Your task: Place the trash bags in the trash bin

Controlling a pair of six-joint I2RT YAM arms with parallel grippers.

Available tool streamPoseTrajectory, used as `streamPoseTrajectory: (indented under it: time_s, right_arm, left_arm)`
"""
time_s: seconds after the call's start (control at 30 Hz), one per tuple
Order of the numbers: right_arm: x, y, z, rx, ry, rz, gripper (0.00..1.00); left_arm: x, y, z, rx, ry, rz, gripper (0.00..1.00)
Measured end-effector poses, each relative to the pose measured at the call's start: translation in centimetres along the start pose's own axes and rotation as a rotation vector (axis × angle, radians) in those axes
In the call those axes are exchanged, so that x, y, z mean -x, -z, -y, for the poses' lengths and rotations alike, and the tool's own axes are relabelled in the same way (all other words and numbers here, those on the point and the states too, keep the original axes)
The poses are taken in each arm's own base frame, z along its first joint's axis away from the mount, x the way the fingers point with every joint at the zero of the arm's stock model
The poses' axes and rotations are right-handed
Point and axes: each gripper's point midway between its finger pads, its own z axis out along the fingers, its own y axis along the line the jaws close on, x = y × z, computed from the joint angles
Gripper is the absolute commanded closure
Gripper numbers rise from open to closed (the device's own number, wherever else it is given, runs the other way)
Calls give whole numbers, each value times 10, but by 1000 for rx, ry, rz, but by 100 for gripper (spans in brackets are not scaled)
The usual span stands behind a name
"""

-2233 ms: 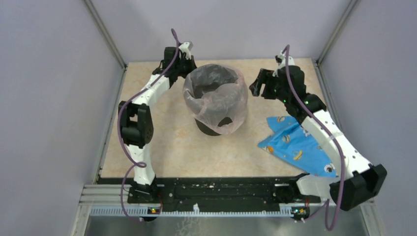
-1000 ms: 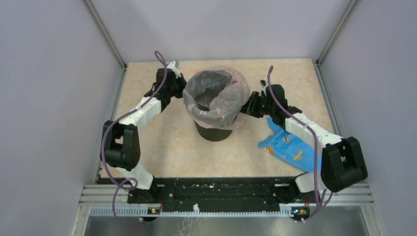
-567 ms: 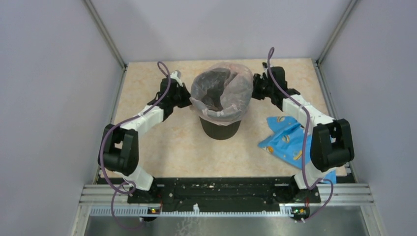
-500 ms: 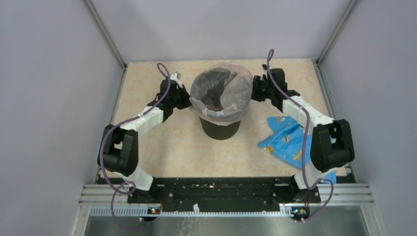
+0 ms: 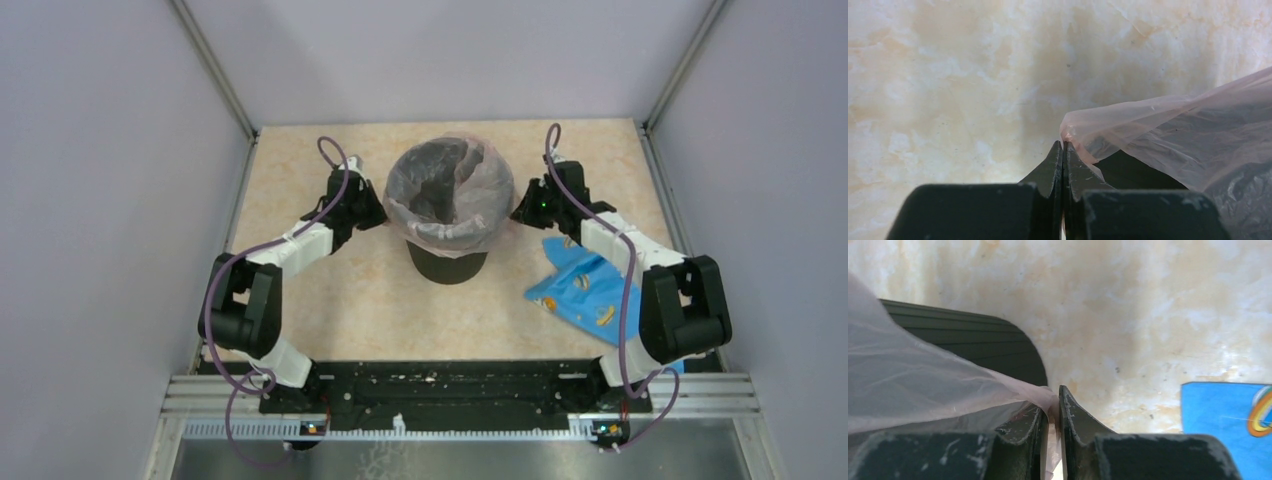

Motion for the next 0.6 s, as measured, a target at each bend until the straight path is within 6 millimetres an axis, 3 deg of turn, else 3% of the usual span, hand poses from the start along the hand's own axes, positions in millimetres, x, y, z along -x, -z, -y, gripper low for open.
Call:
streamPoseTrajectory:
  time_s: [0.23,0.6]
  right_arm:
    - [8,2,29,-102,9,26,96]
    - [11,7,56,-244,55,40,100]
  left_arm:
    - [0,-2,-17,88,2,5,100]
    - [11,2,-45,197,8,19,100]
